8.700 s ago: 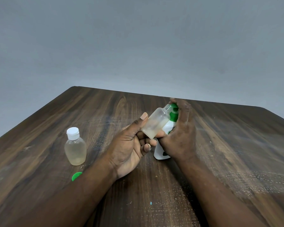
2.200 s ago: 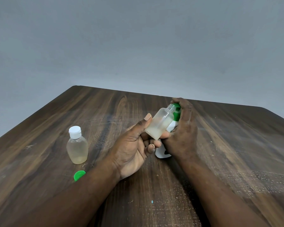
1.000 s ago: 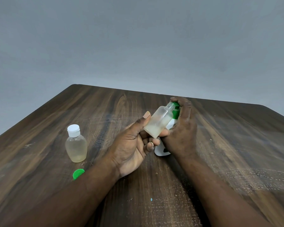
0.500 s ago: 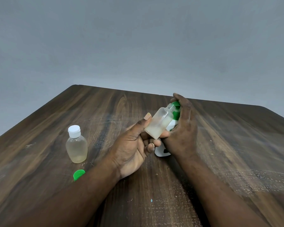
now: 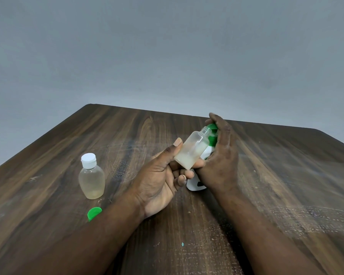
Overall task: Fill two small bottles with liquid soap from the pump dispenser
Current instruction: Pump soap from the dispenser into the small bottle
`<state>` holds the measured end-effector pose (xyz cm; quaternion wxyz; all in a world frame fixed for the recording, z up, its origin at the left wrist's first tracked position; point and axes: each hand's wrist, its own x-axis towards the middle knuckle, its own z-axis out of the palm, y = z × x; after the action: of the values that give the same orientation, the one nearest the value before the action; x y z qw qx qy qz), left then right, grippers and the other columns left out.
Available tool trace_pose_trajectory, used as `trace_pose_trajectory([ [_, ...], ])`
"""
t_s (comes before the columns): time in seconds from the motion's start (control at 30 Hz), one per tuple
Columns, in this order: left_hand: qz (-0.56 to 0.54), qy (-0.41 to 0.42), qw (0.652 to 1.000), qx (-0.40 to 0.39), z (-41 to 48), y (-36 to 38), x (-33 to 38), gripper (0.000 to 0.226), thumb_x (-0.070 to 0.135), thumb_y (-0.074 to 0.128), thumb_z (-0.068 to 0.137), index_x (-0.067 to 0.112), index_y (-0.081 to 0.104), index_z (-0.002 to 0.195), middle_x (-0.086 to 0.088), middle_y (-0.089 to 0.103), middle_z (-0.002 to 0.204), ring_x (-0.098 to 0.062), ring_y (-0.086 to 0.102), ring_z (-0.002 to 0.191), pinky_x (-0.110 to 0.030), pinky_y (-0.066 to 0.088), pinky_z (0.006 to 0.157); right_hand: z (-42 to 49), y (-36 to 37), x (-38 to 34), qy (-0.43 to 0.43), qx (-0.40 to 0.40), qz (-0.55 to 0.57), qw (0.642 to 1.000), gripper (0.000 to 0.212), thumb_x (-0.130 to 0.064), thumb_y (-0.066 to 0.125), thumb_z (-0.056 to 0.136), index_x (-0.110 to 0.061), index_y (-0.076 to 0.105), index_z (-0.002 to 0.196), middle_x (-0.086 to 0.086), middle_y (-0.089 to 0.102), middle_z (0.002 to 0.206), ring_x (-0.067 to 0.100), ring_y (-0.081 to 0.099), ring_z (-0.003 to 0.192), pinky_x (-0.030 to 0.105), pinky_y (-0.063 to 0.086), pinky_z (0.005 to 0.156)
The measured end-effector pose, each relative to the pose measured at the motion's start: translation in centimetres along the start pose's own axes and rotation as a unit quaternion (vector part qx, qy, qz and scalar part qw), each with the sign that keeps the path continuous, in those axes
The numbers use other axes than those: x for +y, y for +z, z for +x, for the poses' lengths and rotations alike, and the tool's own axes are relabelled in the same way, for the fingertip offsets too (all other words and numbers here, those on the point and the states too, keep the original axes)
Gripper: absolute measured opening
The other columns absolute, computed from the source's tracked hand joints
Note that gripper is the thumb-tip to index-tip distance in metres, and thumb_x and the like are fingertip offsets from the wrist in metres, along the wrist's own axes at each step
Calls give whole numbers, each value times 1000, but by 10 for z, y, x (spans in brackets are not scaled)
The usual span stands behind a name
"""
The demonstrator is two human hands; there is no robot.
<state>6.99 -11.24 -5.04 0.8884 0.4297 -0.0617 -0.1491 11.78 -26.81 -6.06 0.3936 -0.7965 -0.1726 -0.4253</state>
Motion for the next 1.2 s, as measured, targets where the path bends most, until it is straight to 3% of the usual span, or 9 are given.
trace_pose_trajectory([
  [0.1,2,0,1000,-3,0,0,0,56,44,63,92,1,66,127,-23,76,98,-10,63,57,-13,51,49,1,0,1,3,0,3,1000,87,-32,74,70,-26,44,150,-2,58,137,19,63,112,25,52,83],
  [0.3,-5,4,1000,-6,-1,0,0,54,42,63,93,2,64,128,-25,75,97,-11,63,55,-14,50,47,1,2,5,-3,11,-5,1000,65,-18,78,67,-19,55,128,-2,62,114,19,63,88,21,45,71],
  [0.5,6,4,1000,-4,0,1,-1,58,45,64,89,2,65,128,-22,75,98,-10,63,57,-13,50,49,0,2,3,-9,12,-11,1000,76,-16,78,68,-14,54,140,-2,60,129,15,60,108,9,43,84],
  [0.6,2,2,1000,-5,-1,1,-1,55,45,64,90,3,67,125,-23,75,98,-10,63,57,-13,51,48,1,1,3,-5,6,-7,1000,85,-14,81,68,-18,49,146,0,59,135,15,60,116,12,46,89],
  [0.83,-2,2,1000,-3,0,1,0,57,44,64,89,1,65,126,-24,75,99,-11,63,56,-14,50,47,1,1,3,-7,8,1,1000,76,-17,75,65,-15,52,138,0,61,126,21,63,105,28,52,82],
  [1.03,2,7,1000,-8,1,0,-1,57,44,64,88,3,63,128,-25,75,99,-10,63,55,-13,51,48,2,2,7,-13,11,-3,1000,70,-7,81,65,-16,55,129,0,63,118,21,64,98,20,47,80],
  [1.2,1,5,1000,-6,1,0,-1,54,43,63,91,2,65,126,-24,75,99,-10,63,56,-13,51,48,2,0,3,-2,3,2,1000,76,-19,76,66,-13,54,137,-1,61,126,15,62,101,9,42,81],
])
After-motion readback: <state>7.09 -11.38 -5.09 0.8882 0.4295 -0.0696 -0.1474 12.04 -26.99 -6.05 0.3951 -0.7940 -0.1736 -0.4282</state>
